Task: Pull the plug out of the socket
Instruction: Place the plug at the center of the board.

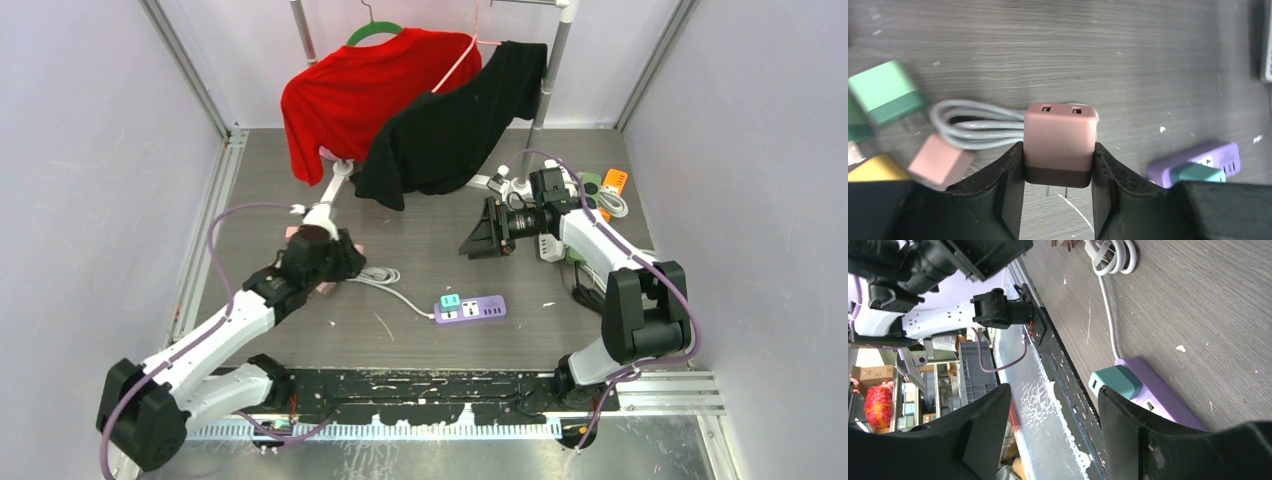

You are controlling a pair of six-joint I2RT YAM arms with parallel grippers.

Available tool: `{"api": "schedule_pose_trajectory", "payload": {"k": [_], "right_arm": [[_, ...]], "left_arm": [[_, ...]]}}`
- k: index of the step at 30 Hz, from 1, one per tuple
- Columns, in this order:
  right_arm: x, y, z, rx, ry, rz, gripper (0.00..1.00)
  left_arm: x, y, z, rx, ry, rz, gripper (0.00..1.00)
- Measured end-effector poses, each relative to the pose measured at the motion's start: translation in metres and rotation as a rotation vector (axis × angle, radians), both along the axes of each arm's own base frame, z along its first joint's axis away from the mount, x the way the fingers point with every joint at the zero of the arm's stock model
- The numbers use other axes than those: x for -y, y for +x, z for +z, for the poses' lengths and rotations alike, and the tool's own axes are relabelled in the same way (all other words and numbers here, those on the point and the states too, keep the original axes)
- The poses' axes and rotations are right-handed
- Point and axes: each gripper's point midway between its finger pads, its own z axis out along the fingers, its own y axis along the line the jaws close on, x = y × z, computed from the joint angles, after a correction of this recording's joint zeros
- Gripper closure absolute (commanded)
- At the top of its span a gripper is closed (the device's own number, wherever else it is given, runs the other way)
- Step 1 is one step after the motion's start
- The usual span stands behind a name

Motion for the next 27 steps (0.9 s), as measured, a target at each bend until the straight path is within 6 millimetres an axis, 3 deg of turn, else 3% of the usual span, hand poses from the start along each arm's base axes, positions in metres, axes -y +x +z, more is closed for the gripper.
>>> {"api": "schedule_pose_trajectory", "payload": {"k": [5, 13, 21, 27], "right_arm": [[0.000, 0.000, 0.000, -0.003, -0.002, 0.000, 0.31], [0.000, -0.001, -0.001, -0.004, -0.003, 0.001, 0.32], [0.000, -0.001, -0.001, -0.007, -0.003, 0.001, 0.32], [0.001, -0.002, -0.001, -0.006, -0.004, 0.003, 0.32]], "left_arm": [[-0.056, 0.009, -0.018, -0.073, -0.112, 0.197, 1.00], [-0.108, 0.023, -0.029, -0.141, -0.312, 0.433, 1.00], [-0.131, 0.041, -0.056, -0.269, -0.351, 0.608, 0.98], [-0.153, 0.076, -0.053, -0.299, -0.318, 0.696, 0.91]]}}
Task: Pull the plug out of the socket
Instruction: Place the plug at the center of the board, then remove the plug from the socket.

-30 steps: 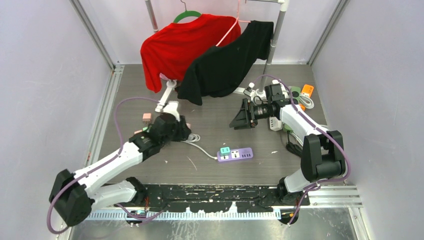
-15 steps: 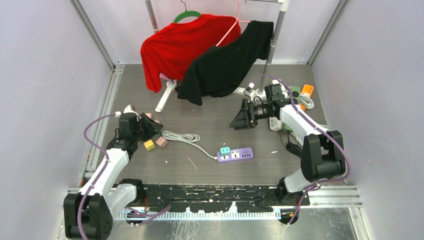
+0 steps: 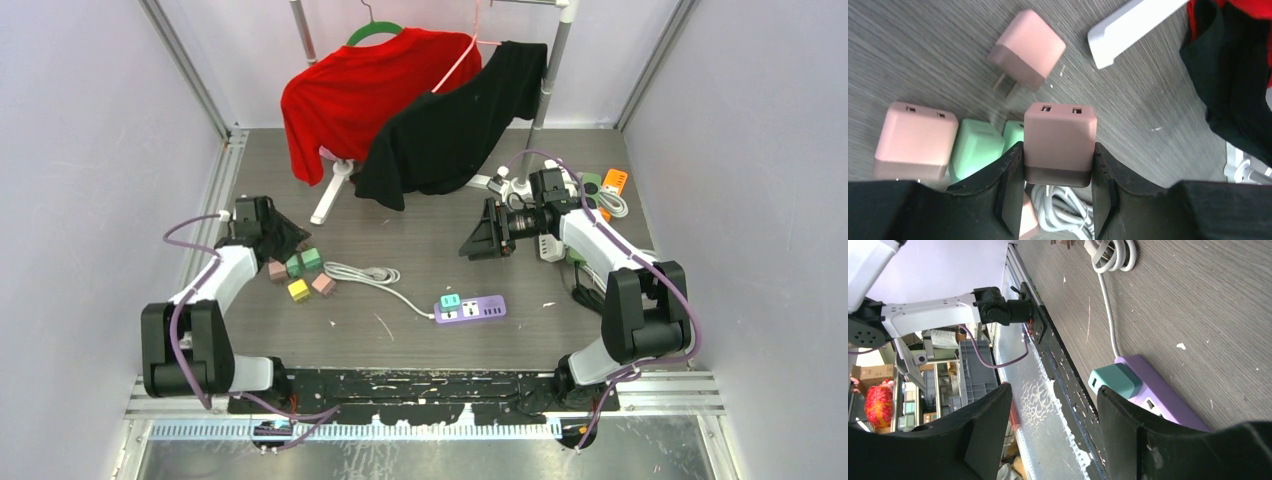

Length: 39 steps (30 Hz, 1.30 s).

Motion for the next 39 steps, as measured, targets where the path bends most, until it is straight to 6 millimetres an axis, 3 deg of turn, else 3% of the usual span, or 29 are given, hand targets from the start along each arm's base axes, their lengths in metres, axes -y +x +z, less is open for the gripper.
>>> {"api": "schedule_pose_trajectory", "payload": {"k": [3, 7, 11, 20, 28, 32, 39], "right_arm": [[0.000, 0.000, 0.000, 0.002, 0.000, 0.001, 0.32], [0.000, 0.000, -0.001, 0.004, -0.001, 0.003, 0.32], [0.000, 0.000, -0.002, 0.002, -0.003, 0.005, 0.32], [0.002, 0.000, -0.002, 0.024, -0.015, 0.016, 0.32], [0.006, -0.001, -0.004, 0.088, -0.052, 0.046, 0.32], [0.008, -0.005, -0.004, 0.163, -0.055, 0.085, 0.28], [0.012, -0.025, 0.014, 0.423, -0.001, 0.222, 0.16]], "left_arm": [[-0.008, 0.008, -0.007, -0.028, -0.006, 0.024, 0.79], [-0.010, 0.005, -0.023, -0.084, -0.030, 0.043, 0.59], [-0.010, 0.004, -0.025, -0.091, -0.034, 0.042, 0.43], [-0.007, -0.004, -0.006, -0.062, -0.039, 0.027, 0.38], [-0.001, -0.019, 0.058, 0.113, -0.030, -0.016, 0.39], [0.017, -0.032, 0.087, 0.237, -0.070, -0.112, 0.39], [0.069, -0.061, 0.107, 0.407, -0.222, -0.370, 0.36]]}}
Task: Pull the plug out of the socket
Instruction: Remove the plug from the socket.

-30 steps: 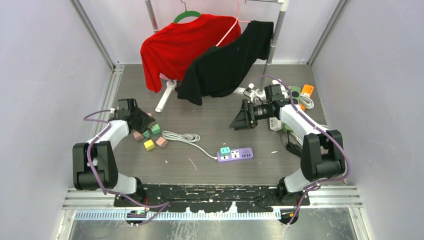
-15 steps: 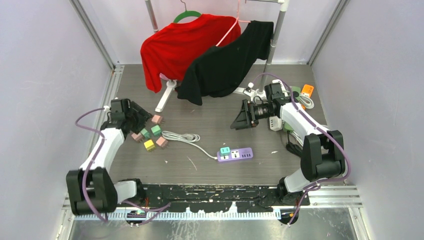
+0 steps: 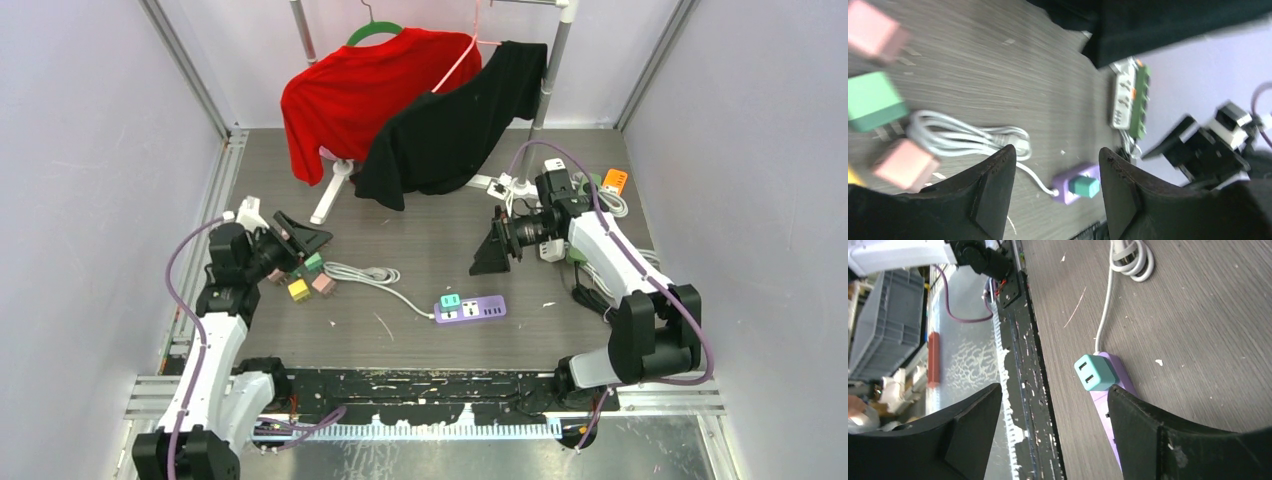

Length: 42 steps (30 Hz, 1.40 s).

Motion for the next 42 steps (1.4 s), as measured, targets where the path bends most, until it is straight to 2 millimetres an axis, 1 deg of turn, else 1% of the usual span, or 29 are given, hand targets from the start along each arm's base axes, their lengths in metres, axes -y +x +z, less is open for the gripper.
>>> {"api": "schedule_pose_trajectory", "payload": {"k": [2, 5, 7, 9, 12, 13, 15, 16, 17, 19, 22, 27, 29, 31, 34, 37, 39, 42], "right_arm": [[0.001, -0.006, 0.001, 0.048, 0.011, 0.039, 0.15], [0.002, -0.013, -0.001, 0.093, 0.014, 0.083, 0.13], [0.002, -0.015, -0.003, 0.126, 0.009, 0.106, 0.12], [0.001, -0.015, -0.006, 0.161, -0.006, 0.121, 0.08], [-0.002, -0.020, -0.014, 0.235, -0.055, 0.142, 0.06], [-0.004, -0.022, -0.017, 0.266, -0.076, 0.150, 0.06], [-0.007, -0.026, -0.023, 0.324, -0.115, 0.167, 0.05], [-0.007, -0.027, -0.025, 0.346, -0.128, 0.172, 0.01], [-0.009, -0.027, -0.027, 0.377, -0.141, 0.179, 0.00], [-0.012, -0.026, -0.033, 0.432, -0.161, 0.189, 0.00], [-0.014, -0.028, -0.043, 0.504, -0.177, 0.202, 0.00], [-0.017, -0.032, -0.056, 0.605, -0.188, 0.267, 0.00], [-0.018, -0.034, -0.061, 0.656, -0.188, 0.314, 0.00], [-0.020, -0.038, -0.069, 0.705, -0.190, 0.371, 0.00], [-0.021, -0.042, -0.081, 0.738, -0.198, 0.426, 0.00], [-0.024, -0.042, -0.088, 0.757, -0.203, 0.456, 0.04], [-0.028, -0.040, -0.090, 0.769, -0.204, 0.465, 0.08], [-0.036, -0.038, -0.095, 0.774, -0.212, 0.474, 0.20]], "left_arm": [[0.018, -0.008, 0.012, 0.064, -0.019, -0.088, 0.32], [0.055, -0.025, 0.032, 0.167, -0.031, -0.246, 0.28], [0.083, -0.040, 0.043, 0.238, -0.024, -0.367, 0.27], [0.111, -0.058, 0.049, 0.299, -0.014, -0.485, 0.26], [0.145, -0.084, 0.051, 0.380, -0.001, -0.632, 0.23], [0.155, -0.091, 0.049, 0.399, 0.008, -0.673, 0.19], [0.169, -0.103, 0.041, 0.432, 0.040, -0.736, 0.14], [0.173, -0.107, 0.037, 0.446, 0.060, -0.755, 0.11], [0.177, -0.109, 0.034, 0.461, 0.078, -0.767, 0.06], [0.178, -0.110, 0.026, 0.495, 0.112, -0.771, 0.00], [0.174, -0.103, 0.007, 0.527, 0.155, -0.736, 0.00], [0.171, -0.100, -0.032, 0.519, 0.179, -0.722, 0.00], [0.172, -0.100, -0.041, 0.514, 0.185, -0.732, 0.00], [0.175, -0.099, -0.042, 0.526, 0.185, -0.740, 0.00], [0.177, -0.098, -0.037, 0.560, 0.181, -0.746, 0.00], [0.180, -0.100, -0.031, 0.615, 0.187, -0.754, 0.00], [0.180, -0.103, -0.030, 0.651, 0.199, -0.763, 0.00], [0.180, -0.111, -0.031, 0.702, 0.225, -0.781, 0.00]]}}
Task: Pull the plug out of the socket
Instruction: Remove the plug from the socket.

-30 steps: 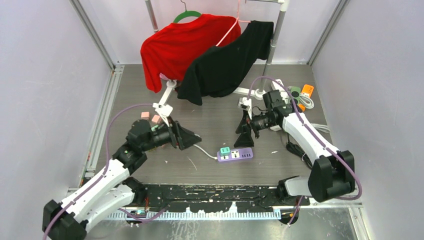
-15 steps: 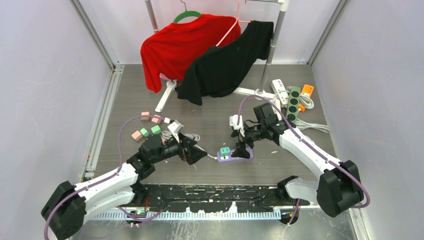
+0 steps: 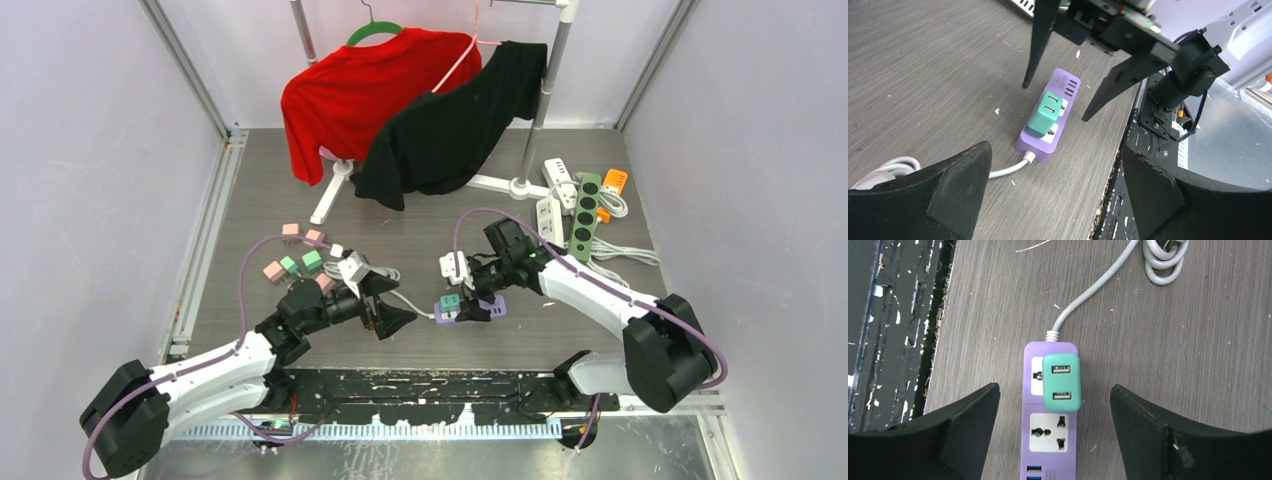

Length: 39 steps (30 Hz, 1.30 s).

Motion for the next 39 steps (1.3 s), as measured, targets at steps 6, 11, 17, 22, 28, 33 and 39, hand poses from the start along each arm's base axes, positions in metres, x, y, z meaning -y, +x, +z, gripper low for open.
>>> {"api": "schedule_pose_trajectory", "payload": {"k": [6, 11, 17, 22, 28, 33, 39], "right_arm": [[-0.009, -0.001, -0.019, -0.018, -0.052, 0.009, 0.57], [-0.009, 0.002, -0.021, 0.005, -0.070, 0.014, 0.89], [-0.005, 0.002, -0.020, 0.023, -0.092, 0.037, 0.99], [0.006, -0.003, -0.011, 0.008, -0.072, 0.066, 0.99], [0.013, -0.013, -0.004, -0.007, -0.042, 0.105, 0.99], [0.014, -0.019, -0.002, -0.016, -0.030, 0.125, 0.99], [0.015, -0.018, 0.001, -0.017, -0.015, 0.116, 0.99]], "left_arm": [[0.005, -0.015, 0.002, 0.134, 0.028, -0.055, 0.00], [0.014, -0.030, -0.008, 0.242, 0.089, -0.131, 0.00], [0.025, -0.036, -0.049, 0.343, 0.254, -0.219, 0.01], [0.035, -0.028, -0.081, 0.376, 0.373, -0.268, 0.01], [0.068, -0.009, -0.081, 0.417, 0.370, -0.279, 0.00], [0.090, 0.000, -0.088, 0.423, 0.344, -0.285, 0.01], [0.098, 0.000, -0.102, 0.387, 0.322, -0.284, 0.08]]}}
